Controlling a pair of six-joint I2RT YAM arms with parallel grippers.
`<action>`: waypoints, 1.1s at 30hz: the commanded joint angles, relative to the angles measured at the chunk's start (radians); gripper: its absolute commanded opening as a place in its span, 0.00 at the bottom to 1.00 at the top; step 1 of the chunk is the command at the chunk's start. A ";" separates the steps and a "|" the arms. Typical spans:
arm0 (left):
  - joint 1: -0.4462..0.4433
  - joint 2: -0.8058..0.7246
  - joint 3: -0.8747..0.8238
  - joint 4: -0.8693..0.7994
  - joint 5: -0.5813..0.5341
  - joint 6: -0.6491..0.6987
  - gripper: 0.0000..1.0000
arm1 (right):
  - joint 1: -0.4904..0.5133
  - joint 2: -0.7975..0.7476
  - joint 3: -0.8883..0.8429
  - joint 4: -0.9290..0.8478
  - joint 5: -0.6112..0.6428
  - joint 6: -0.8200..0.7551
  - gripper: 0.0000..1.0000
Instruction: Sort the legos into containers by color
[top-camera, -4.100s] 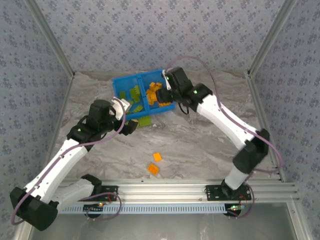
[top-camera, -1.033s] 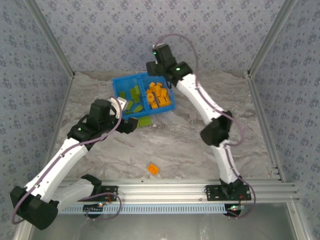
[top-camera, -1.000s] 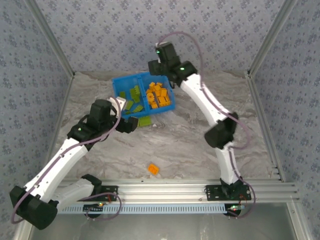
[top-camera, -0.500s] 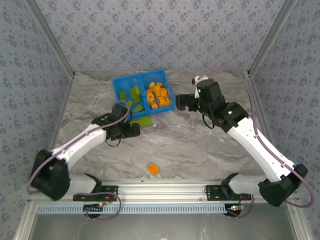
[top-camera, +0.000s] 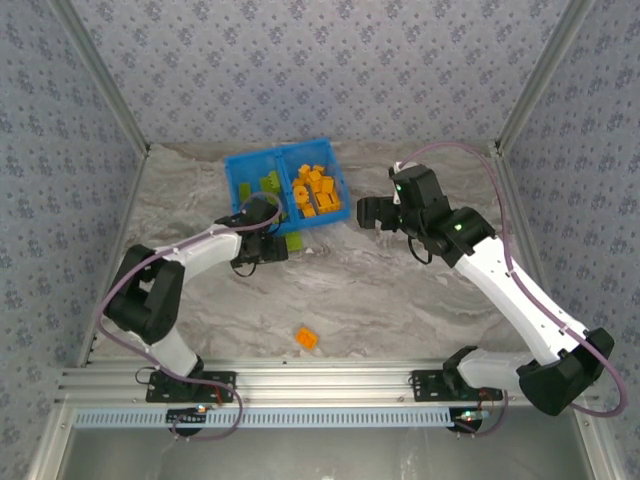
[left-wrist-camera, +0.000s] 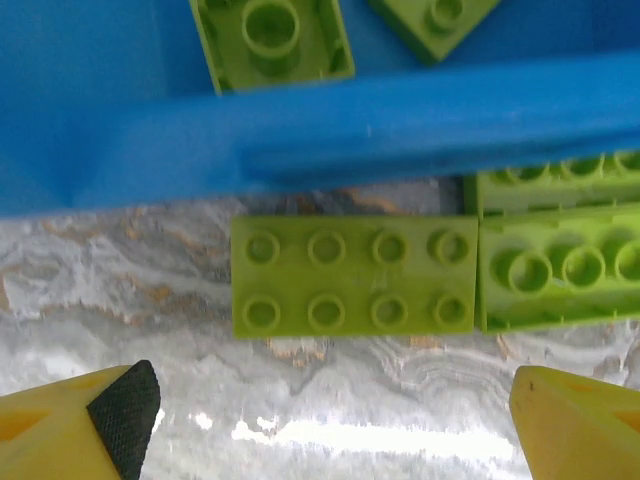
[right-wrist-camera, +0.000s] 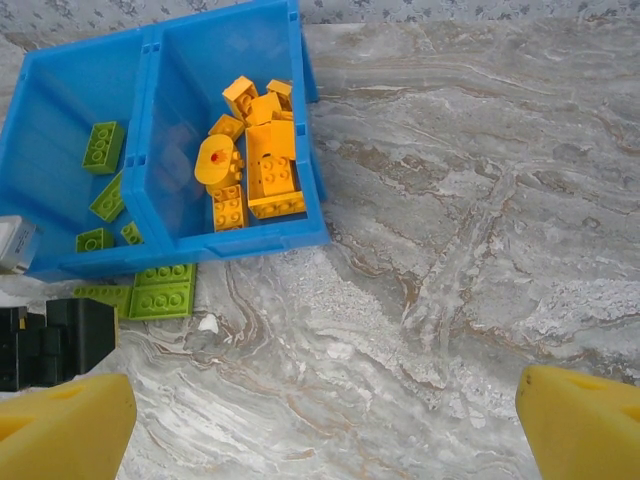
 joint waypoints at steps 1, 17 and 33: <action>0.009 0.030 0.020 0.056 -0.055 0.033 0.91 | -0.010 -0.017 0.015 -0.015 -0.010 0.015 1.00; 0.013 0.091 -0.025 0.131 -0.004 0.043 0.83 | -0.020 -0.016 0.013 -0.023 -0.028 0.034 1.00; -0.004 -0.069 -0.098 0.083 0.026 0.024 0.58 | -0.017 -0.016 0.011 -0.014 -0.040 0.054 1.00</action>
